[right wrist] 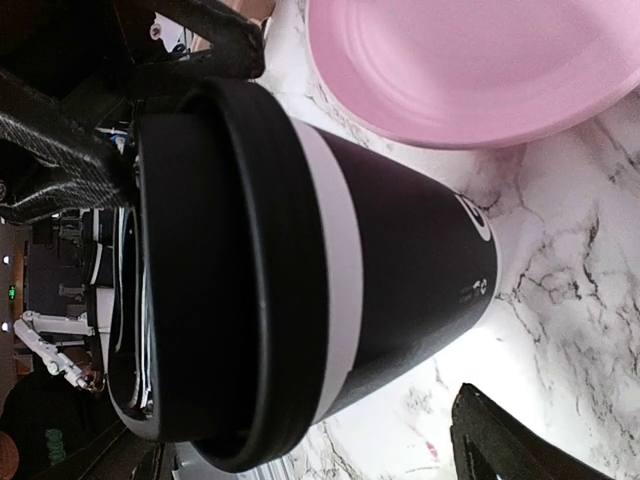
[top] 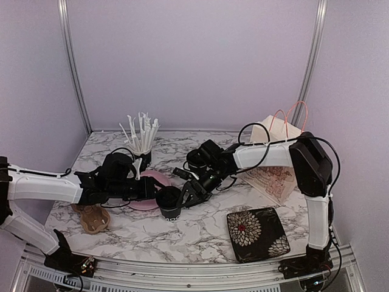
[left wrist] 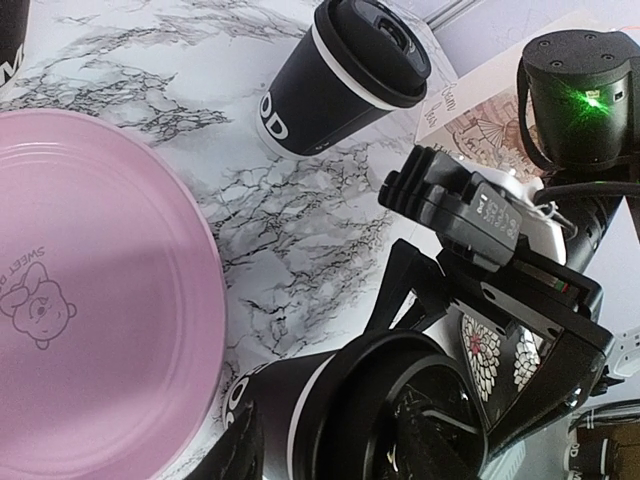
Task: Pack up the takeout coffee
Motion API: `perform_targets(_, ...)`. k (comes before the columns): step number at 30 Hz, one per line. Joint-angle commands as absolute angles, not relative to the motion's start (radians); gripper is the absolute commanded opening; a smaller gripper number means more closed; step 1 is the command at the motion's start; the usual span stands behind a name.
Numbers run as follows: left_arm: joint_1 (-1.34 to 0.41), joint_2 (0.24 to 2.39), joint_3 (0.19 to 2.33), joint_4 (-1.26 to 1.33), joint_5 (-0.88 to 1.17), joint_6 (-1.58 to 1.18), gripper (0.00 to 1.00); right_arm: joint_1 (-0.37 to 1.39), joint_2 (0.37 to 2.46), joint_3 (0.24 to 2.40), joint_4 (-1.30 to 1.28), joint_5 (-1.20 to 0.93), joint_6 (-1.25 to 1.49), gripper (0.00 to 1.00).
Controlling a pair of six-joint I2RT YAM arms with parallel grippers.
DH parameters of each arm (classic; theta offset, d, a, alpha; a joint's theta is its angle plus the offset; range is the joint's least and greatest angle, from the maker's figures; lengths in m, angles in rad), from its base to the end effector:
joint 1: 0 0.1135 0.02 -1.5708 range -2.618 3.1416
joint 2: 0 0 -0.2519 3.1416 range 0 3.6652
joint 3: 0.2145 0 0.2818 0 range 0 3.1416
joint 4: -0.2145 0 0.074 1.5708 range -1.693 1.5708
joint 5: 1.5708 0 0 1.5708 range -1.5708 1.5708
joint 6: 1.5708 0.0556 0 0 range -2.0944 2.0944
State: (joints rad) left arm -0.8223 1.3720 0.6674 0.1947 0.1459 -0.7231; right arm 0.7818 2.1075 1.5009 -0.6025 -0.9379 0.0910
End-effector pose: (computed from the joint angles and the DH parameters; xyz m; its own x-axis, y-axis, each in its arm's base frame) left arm 0.2197 -0.2484 0.1648 -0.7859 -0.1159 -0.6074 0.3885 0.6718 -0.6307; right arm 0.2857 0.3468 0.1223 -0.7173 -0.6364 -0.2839 -0.5563 0.2777 0.7832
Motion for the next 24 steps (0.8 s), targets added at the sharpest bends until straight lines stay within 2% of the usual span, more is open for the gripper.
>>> perform_targets(1,-0.828,1.377,0.614,0.091,0.129,-0.734,0.45,0.747,2.19,1.43,-0.561,-0.544,0.139,0.93)
perform_targets(6,-0.834,1.362,0.621,0.12,0.131,-0.725,0.47,0.735,2.13,1.5,-0.567,-0.811,0.031,0.99)
perform_targets(8,-0.836,1.352,0.646,0.115,0.129,-0.709,0.5,0.739,2.09,1.538,-0.614,-0.844,-0.054,0.99)
perform_targets(14,-0.836,1.315,0.775,0.017,0.059,-0.636,0.7,0.732,1.971,1.578,-0.726,-0.833,-0.204,0.99)
perform_targets(18,-0.836,1.285,0.859,-0.065,0.023,-0.569,0.79,0.731,1.923,1.592,-0.769,-0.817,-0.279,0.99)
perform_targets(19,-0.836,1.274,0.874,-0.082,0.016,-0.561,0.91,0.731,1.912,1.595,-0.777,-0.812,-0.292,0.99)
perform_targets(20,-0.836,1.26,0.889,-0.103,0.008,-0.559,0.98,0.73,1.903,1.6,-0.784,-0.804,-0.31,0.99)
perform_targets(24,-0.835,1.187,0.943,-0.199,-0.053,-0.537,0.99,0.726,1.861,1.682,-0.83,-0.682,-0.377,0.99)
